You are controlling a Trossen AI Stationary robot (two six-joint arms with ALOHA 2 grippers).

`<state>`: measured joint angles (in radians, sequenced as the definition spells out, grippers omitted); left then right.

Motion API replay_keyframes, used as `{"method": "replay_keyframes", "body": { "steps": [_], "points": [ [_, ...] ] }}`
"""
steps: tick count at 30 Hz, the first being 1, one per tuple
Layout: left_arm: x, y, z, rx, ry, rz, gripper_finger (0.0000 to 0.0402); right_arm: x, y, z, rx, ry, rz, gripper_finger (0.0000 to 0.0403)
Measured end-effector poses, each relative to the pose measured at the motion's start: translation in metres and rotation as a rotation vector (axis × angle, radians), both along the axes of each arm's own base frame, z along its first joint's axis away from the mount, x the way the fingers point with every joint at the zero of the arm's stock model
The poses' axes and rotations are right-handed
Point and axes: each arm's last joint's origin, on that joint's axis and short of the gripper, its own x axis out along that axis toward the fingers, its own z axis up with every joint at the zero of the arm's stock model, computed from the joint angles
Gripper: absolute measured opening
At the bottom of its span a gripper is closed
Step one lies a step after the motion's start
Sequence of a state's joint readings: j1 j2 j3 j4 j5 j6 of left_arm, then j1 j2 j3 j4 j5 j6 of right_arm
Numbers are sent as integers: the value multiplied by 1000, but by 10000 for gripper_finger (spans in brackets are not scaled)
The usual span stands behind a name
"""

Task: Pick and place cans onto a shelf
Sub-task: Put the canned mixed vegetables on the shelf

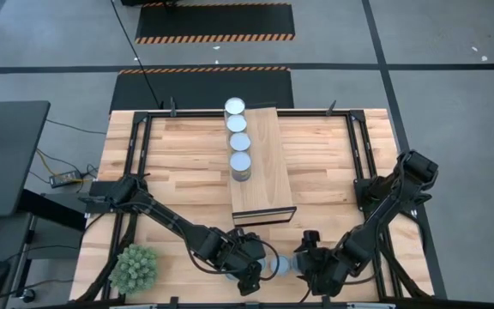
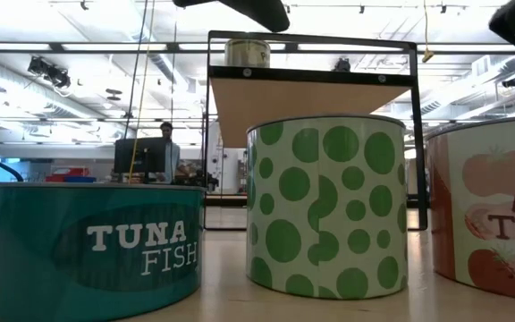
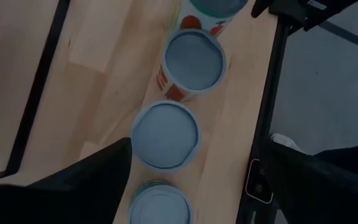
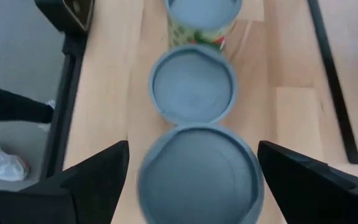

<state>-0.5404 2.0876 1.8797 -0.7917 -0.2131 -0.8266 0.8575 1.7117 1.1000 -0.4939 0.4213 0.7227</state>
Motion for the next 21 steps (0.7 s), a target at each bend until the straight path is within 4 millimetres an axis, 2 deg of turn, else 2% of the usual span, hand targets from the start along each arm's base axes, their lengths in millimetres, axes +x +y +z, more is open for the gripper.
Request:
{"method": "replay_keyframes", "body": {
  "steps": [3, 10, 16, 21],
  "points": [
    [-1, -1, 0, -3, 5, 4, 354, 1, 2, -8, -10, 20, -6, 364],
    [-4, -4, -1, -10, 21, -3, 354, 0, 0, -9, -19, 32, -22, 364],
    [-5, -5, -1, -8, 26, -4, 354, 2, 3, -23, -24, 78, -20, 362],
    [-6, -4, 1, -27, 26, 25, 354, 5, 3, -29, -5, 107, -29, 332]
  ]
}}
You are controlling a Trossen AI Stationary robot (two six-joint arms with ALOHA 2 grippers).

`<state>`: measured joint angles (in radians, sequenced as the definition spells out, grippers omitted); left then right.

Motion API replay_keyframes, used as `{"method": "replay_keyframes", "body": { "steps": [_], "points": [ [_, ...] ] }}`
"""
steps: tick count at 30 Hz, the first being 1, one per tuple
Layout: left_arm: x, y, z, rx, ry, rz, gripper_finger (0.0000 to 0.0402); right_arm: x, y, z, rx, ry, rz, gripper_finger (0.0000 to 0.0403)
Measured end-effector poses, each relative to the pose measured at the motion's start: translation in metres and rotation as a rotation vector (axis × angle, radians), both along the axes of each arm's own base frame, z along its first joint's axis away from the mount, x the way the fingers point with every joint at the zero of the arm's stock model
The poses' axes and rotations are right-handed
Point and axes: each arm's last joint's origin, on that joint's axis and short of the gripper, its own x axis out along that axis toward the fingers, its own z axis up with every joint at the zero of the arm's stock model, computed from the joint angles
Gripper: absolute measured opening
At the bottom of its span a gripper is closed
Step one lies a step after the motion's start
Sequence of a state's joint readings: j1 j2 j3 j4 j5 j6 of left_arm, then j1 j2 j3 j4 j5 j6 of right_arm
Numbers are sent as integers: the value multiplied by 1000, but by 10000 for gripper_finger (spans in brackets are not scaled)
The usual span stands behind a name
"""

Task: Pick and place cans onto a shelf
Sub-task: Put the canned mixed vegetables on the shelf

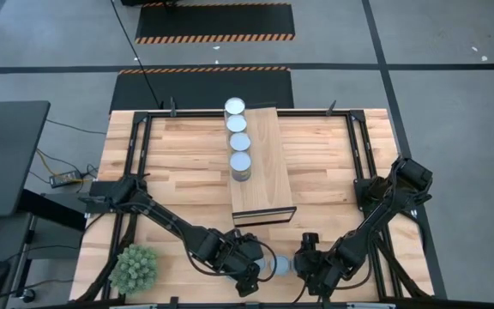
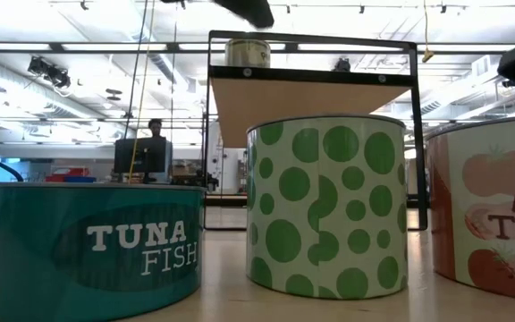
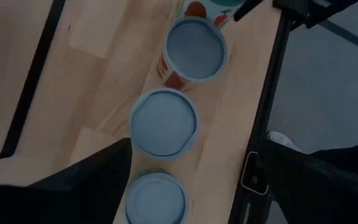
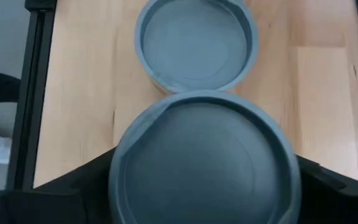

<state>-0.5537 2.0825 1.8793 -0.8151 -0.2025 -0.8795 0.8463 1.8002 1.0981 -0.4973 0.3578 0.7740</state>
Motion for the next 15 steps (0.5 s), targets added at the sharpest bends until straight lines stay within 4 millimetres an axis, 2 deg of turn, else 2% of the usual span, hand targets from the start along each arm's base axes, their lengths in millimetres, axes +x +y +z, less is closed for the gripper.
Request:
{"method": "replay_keyframes", "body": {
  "steps": [4, 8, 15],
  "points": [
    [-6, 4, 16, 7, -39, 14, 354, -1, -3, 5, 17, 17, -15, 290],
    [-14, 12, 34, 32, -70, 42, 354, -7, -9, 17, 12, 29, -24, 290],
    [-20, 29, 64, 9, -162, 85, 354, -26, -34, 46, -58, 87, -60, 290]
  ]
}}
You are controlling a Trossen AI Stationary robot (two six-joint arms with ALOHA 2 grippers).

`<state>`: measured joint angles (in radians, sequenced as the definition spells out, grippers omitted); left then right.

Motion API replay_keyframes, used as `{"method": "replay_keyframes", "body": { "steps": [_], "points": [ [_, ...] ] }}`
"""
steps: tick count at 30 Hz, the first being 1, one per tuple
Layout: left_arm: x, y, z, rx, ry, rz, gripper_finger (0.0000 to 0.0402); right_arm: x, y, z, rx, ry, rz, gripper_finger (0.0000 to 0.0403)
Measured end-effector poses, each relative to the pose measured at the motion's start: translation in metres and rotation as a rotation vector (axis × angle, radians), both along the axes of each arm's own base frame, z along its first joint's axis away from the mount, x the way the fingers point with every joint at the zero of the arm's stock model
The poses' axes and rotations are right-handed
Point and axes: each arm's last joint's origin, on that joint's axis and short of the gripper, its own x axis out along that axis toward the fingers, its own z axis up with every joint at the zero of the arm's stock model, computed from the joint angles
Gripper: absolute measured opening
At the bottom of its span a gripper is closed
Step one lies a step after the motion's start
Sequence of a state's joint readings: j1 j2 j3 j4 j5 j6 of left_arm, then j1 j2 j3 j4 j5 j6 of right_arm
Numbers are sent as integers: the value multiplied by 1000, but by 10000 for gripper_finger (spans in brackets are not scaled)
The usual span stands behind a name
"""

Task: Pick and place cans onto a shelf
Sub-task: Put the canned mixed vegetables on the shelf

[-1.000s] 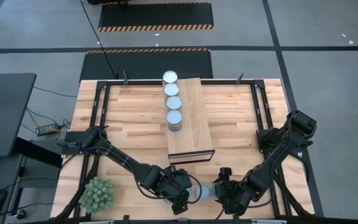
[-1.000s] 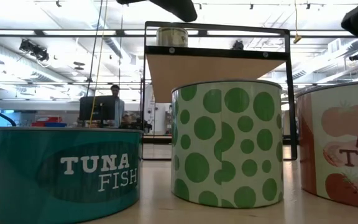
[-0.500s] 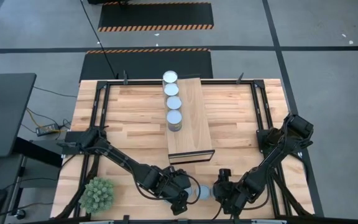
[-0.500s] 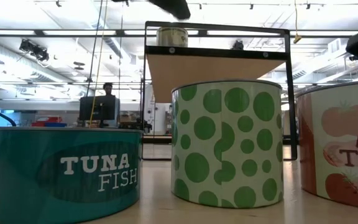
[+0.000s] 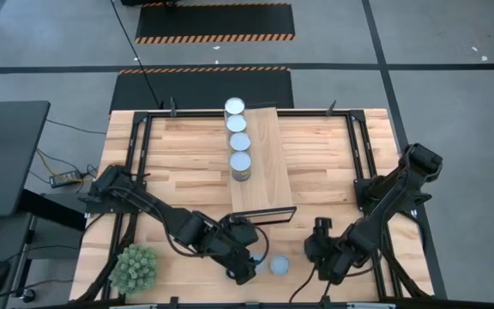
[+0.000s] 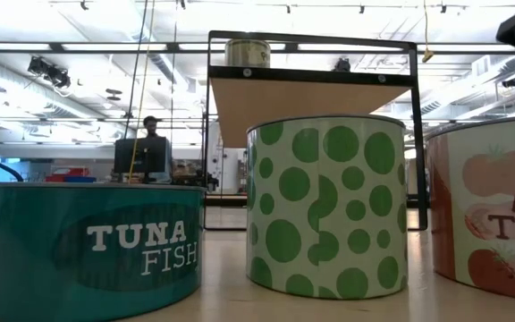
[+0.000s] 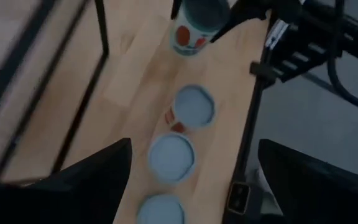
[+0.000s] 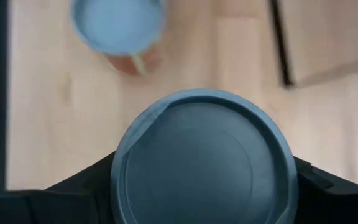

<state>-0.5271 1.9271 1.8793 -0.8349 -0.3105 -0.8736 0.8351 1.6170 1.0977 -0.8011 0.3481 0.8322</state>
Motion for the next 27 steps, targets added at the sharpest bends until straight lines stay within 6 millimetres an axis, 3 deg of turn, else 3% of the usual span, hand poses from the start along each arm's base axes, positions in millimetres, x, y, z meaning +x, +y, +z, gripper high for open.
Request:
{"method": "replay_keyframes", "body": {
  "steps": [4, 12, 20, 27],
  "points": [
    [1, 8, 12, 20, -62, 2, 354, -14, -21, 14, -42, 24, -71, 290],
    [-8, 26, 35, 121, -129, -1, 354, -35, -74, 37, 52, -22, -179, 289],
    [-17, 58, 61, 231, -178, 33, 354, -37, -124, 61, 21, -75, -286, 289],
    [-27, 82, 79, 385, -204, 45, 354, -23, -162, 76, -48, -134, -410, 292]
  ]
}}
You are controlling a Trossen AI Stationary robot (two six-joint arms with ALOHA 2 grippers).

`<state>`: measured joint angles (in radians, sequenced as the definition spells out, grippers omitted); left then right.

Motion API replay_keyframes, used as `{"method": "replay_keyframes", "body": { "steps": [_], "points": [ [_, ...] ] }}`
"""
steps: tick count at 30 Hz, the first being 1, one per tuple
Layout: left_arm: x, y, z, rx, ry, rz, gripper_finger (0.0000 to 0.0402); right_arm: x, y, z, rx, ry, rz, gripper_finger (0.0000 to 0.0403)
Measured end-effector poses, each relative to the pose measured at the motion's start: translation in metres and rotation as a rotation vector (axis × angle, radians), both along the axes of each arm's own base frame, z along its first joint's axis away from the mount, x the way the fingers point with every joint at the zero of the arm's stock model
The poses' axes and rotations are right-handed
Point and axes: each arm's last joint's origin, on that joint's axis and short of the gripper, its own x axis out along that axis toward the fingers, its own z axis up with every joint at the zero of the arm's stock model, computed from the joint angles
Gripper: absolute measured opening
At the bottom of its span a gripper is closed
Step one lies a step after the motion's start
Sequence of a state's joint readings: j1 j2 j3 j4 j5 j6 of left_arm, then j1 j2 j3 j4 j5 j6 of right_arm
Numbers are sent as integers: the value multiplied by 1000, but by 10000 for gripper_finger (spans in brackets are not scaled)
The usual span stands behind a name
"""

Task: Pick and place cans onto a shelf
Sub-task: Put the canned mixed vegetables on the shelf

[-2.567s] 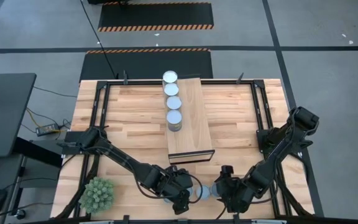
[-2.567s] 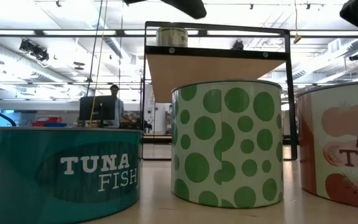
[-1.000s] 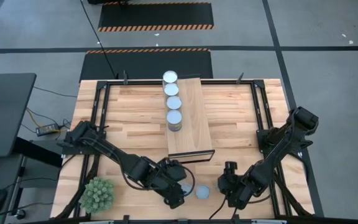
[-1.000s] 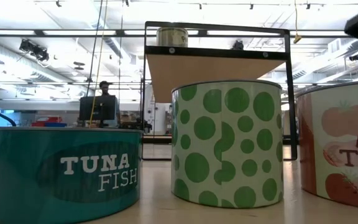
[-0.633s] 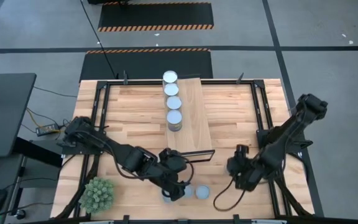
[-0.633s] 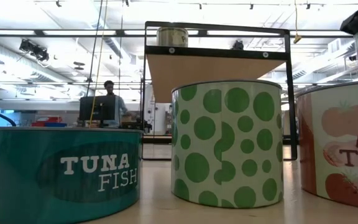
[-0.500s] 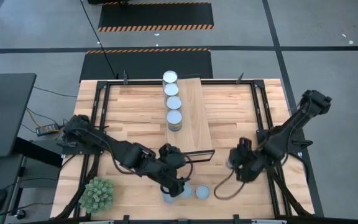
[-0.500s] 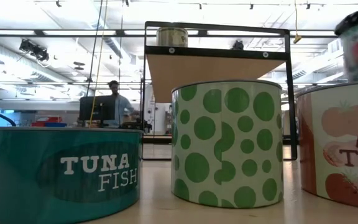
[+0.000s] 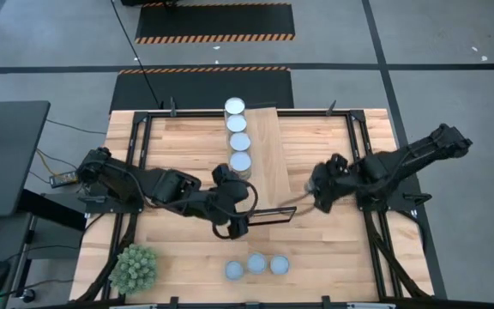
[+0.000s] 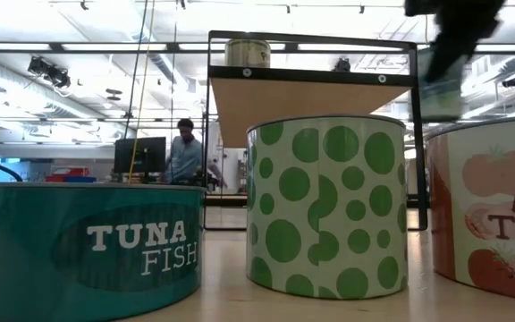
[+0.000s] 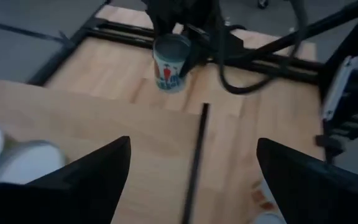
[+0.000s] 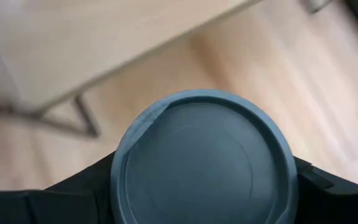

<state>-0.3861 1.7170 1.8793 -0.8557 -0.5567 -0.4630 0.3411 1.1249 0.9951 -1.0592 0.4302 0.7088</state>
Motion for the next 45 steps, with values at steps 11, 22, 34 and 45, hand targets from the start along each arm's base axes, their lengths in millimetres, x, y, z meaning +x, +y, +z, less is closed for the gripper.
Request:
{"method": "replay_keyframes", "body": {
  "steps": [11, 22, 34, 45],
  "points": [
    [-22, 45, 14, 251, 155, -34, 353, 30, -75, 39, -124, -37, -240, 292],
    [-67, 108, 53, 451, 191, -30, 325, 89, -141, 74, -130, -117, -337, 293],
    [-95, 147, 67, 405, 177, 78, 322, 148, -204, 71, -79, -77, -325, 293],
    [-97, 157, 68, 429, 197, 88, 322, 166, -229, 52, -32, -22, -345, 294]
  ]
}}
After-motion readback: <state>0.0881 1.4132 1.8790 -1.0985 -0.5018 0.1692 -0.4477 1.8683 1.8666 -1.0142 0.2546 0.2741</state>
